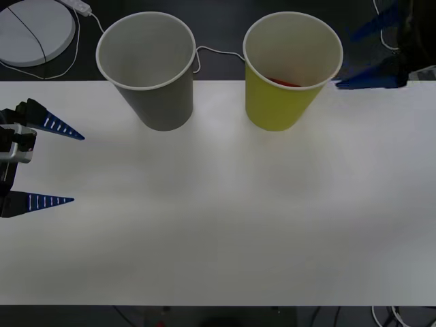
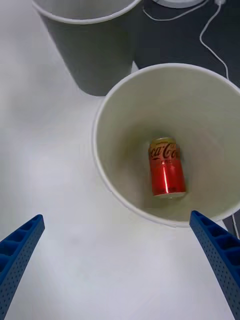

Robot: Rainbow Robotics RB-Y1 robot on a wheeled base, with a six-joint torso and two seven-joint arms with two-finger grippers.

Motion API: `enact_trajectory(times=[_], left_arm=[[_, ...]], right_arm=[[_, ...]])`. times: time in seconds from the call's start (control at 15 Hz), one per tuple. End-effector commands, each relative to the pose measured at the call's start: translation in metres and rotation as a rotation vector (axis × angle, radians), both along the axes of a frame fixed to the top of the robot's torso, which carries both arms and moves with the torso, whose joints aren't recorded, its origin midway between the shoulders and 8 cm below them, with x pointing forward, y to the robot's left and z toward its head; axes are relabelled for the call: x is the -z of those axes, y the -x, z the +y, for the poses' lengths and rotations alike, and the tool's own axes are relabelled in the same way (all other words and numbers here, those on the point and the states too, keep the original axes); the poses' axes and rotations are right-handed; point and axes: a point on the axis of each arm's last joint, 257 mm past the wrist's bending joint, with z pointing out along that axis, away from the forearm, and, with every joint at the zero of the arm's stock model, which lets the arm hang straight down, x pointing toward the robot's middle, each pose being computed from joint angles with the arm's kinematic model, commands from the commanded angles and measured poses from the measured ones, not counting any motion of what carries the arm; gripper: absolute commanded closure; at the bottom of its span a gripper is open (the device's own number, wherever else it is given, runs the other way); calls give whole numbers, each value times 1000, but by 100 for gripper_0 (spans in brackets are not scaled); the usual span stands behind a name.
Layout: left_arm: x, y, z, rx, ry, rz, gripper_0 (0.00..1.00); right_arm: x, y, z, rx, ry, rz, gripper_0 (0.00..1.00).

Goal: Put the can into the green bin and the plastic bottle into the gray bin

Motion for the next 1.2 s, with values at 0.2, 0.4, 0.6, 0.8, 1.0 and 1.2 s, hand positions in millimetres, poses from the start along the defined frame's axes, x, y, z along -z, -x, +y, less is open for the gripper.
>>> enact_trajectory(times=[0.2, 0.4, 0.6, 0.8, 1.0, 1.2], left_arm=[[0, 0, 0, 0, 0, 0, 0], [0, 0, 0, 0, 0, 0, 0], [0, 0, 0, 0, 0, 0, 0], [0, 0, 0, 0, 0, 0, 0], [0, 0, 0, 0, 0, 0, 0], [0, 0, 0, 0, 0, 0, 0]], right_arm=[[20, 30, -20, -141, 10, -58, 0], [37, 44, -34, -205, 9, -84, 0], [57, 57, -50, -248, 18, -103, 0], [75, 67, -67, -281, 47, -127, 0], [93, 81, -81, -300, 52, -132, 0], [106, 90, -92, -309, 55, -146, 0]])
